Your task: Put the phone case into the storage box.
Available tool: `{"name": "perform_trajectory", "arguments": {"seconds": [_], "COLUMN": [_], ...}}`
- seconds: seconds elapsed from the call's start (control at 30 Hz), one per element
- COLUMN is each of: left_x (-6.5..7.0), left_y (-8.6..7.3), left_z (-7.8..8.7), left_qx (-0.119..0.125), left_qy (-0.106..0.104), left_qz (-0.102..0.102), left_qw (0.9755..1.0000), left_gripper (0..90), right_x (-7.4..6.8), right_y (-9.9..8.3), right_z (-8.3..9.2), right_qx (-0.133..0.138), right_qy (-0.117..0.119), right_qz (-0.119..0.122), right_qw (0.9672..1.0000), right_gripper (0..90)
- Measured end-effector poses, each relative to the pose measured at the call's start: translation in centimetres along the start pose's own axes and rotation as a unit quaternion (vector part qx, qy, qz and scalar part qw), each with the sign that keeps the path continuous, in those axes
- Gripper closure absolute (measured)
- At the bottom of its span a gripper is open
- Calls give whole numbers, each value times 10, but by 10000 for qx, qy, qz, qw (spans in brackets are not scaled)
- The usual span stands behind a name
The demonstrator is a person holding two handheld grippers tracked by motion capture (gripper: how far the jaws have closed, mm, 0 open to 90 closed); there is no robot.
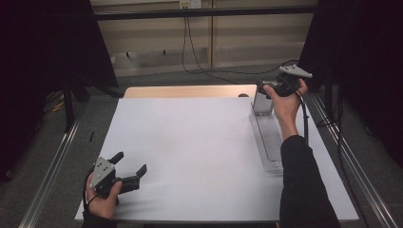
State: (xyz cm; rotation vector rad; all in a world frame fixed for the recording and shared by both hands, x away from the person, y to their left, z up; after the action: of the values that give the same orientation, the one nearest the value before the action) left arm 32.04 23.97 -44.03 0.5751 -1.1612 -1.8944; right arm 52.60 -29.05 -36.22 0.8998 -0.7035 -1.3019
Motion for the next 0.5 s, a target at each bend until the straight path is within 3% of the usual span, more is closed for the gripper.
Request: {"name": "perform_trajectory", "arguments": {"seconds": [0.17,0.5], "left_x": [-3,-4], "left_y": [0,-1], "left_z": [-1,-1], "left_qx": [13,-18], "left_qy": [95,120], "left_qz": [126,109], "left_qw": [9999,9999], "left_gripper": [33,33], "right_x": [2,7], "right_y": [1,1], "right_z": [6,20], "right_qx": [-35,49], "right_qy": [22,-11], "right_qz": [-44,7], "right_qw": [10000,10000], "right_gripper": [3,0]}}
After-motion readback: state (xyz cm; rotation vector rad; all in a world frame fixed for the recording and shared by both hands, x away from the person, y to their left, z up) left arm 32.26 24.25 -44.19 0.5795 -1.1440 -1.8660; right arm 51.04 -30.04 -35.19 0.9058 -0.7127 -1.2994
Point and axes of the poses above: each handheld gripper's, and its own axes: z roughly backward along the jaws, y roughly out of its top, x roughly to its right, the point moved 2 cm from there along -z, roughly forward along the jaws, and after that the axes turned 11 degrees about -x, right-handed, at the moved point
